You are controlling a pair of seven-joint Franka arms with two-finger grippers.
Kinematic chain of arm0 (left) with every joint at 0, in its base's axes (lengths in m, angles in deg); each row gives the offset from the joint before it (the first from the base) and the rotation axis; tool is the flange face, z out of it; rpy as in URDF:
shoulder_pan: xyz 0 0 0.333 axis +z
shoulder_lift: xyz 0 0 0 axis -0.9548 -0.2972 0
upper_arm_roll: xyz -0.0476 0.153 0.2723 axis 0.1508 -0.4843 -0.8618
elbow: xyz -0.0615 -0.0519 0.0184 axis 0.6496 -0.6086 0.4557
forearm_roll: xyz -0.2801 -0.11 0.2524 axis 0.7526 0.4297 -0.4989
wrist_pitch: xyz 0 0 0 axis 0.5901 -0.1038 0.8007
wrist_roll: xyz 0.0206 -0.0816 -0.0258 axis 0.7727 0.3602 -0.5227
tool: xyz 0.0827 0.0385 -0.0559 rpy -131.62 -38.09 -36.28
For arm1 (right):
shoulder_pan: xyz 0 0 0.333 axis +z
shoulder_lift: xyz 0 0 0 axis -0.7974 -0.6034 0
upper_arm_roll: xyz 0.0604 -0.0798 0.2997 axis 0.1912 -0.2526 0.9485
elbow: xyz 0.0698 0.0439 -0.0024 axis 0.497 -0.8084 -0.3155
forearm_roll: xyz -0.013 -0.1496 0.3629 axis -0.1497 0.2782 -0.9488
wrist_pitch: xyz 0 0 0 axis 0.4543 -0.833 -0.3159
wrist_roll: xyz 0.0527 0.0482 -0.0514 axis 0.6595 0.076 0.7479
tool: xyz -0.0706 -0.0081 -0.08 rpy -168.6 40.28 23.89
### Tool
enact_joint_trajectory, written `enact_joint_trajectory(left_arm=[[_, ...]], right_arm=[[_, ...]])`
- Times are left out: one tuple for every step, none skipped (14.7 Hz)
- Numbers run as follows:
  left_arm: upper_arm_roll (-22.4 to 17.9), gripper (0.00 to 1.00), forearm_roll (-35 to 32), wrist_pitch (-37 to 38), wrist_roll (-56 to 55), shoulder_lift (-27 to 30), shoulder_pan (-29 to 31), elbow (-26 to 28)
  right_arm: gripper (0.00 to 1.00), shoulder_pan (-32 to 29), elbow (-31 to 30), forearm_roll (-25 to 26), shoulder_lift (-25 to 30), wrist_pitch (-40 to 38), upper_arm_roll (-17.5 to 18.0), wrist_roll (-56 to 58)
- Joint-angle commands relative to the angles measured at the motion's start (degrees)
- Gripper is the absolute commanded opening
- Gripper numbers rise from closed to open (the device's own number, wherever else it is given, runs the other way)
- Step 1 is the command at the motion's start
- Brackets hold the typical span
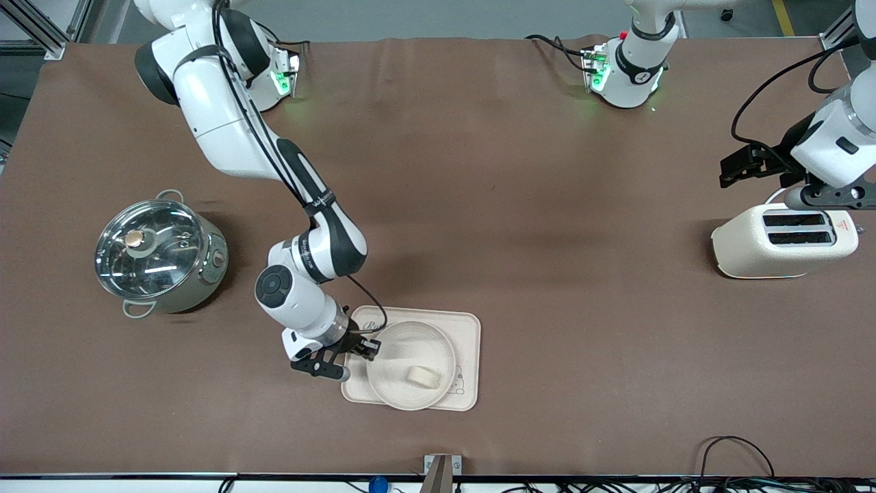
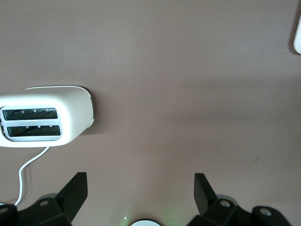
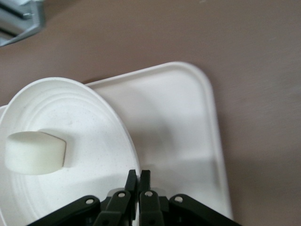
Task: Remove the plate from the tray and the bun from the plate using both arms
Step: 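Lift the plate off the tray and set it beside the tray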
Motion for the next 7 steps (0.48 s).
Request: enact_joint_trajectory(left_arm=[[-0.1,1.00,0.2,0.1,-0.1,-0.5,0.1,-1.3],[-0.1,1.00,0.2,0.1,-0.1,-0.5,0.1,-1.3],[0.0,1.00,0.2,0.1,-0.1,-0.5,0.0,-1.3],[0.0,1.00,0.2,0.1,-0.1,-0.5,-0.1,-1.3],[0.0,1.00,0.3,0.1,-0.1,-0.5,-0.1,-1.3],[0.0,1.00,0.7,0.1,-0.2,-0.5,-0.1,-1.2],[0.0,1.00,0.9,0.1,-0.3,-0.6,-0.4,-1.1]], right_arm=[[0.00,-1.6,-14.6,-1.4,8.5,9.3,5.8,0.3],[0.00,-3.1,-18.6,-1.4,10.3,13.2,9.0,0.3],[0.00,-5.0,-22.5,-1.3,11.6,16.0,11.9,0.4],[0.00,-6.9,-26.9,-1.3,13.4,18.1,14.6,0.4],[0.00,-8.2,-31.5,-1.3,15.8,19.5,16.1,0.6],[0.00,-9.3,-35.1,-1.3,18.4,19.8,17.1,1.3],[0.00,-10.6,-38.8,-1.3,20.8,19.8,18.1,1.7]])
